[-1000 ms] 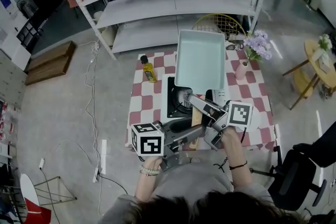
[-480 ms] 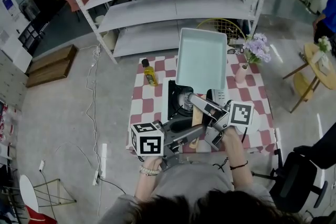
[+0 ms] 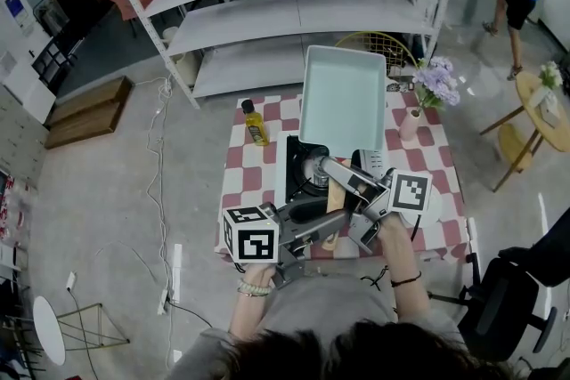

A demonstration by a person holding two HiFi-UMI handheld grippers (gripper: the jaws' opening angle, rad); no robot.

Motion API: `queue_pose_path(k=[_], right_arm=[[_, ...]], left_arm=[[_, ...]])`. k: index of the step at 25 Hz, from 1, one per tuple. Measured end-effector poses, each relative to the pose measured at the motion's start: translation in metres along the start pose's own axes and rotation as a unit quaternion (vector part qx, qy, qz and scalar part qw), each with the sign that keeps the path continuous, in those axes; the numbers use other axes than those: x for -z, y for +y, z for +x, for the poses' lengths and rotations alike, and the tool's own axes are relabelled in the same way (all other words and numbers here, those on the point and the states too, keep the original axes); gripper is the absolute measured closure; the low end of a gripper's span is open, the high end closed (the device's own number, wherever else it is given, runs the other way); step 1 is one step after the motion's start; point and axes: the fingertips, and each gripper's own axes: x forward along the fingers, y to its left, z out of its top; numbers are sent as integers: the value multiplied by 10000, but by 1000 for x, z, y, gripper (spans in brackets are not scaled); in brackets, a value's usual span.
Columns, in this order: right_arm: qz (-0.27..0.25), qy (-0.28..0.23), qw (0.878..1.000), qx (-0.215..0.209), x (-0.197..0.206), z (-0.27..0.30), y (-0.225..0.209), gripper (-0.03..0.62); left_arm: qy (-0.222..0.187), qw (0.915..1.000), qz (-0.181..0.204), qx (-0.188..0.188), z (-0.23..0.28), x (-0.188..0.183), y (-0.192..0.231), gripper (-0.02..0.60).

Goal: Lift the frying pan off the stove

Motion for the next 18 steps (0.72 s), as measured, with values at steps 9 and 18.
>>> queue_pose_path(k=[9,18], right_arm=[[-35,24,10000,-22,1,1,2,384],[-19,29,10000,-7,1,2,3,384]], left_arm=[[-20,10000,4,3,-2,0,-1,410],[-8,10000,24,30,-2,0,-1,410]])
